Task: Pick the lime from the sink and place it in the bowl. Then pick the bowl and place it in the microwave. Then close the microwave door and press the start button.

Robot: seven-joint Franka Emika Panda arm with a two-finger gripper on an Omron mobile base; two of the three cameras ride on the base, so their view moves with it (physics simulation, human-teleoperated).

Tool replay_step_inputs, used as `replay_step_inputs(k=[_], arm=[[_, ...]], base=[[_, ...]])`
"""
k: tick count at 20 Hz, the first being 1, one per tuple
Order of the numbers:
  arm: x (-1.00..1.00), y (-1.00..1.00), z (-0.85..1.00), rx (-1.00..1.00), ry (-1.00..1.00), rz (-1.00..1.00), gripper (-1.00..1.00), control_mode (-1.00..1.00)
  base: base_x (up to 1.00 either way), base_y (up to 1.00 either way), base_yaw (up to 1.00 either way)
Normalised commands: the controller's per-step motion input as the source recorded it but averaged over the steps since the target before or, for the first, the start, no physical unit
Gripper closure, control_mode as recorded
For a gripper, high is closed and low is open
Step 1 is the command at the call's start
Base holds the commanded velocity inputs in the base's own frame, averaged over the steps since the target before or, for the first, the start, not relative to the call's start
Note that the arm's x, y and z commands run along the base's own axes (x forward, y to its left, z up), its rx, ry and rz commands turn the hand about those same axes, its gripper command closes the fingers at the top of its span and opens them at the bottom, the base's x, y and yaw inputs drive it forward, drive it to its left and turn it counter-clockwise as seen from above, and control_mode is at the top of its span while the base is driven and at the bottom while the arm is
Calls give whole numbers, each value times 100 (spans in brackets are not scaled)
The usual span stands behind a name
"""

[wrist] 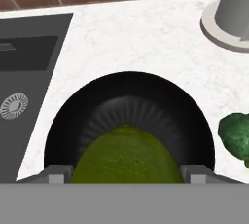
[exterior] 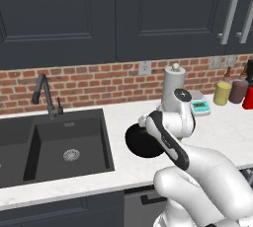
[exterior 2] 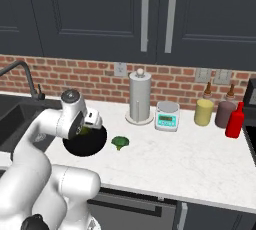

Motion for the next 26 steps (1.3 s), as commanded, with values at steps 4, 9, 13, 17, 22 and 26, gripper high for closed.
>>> replay_step_inputs(k=[4, 9, 13, 17, 22, 26], arm=[[48, 1, -34, 0, 3, 0, 100, -100], [30, 1, -33, 0, 5, 0, 100, -100], [0, 4, -24, 0, 1, 0, 100, -100], [1, 4, -26, 0, 4, 0, 100, -100], [12, 5, -30, 0, 3, 0, 100, -100], [12, 0, -24, 0, 0, 0, 100, -100]], base=[[0, 0, 0], [0, 0, 0], [0, 0, 0], [0, 0, 0], [0, 0, 0], [0, 0, 0]])
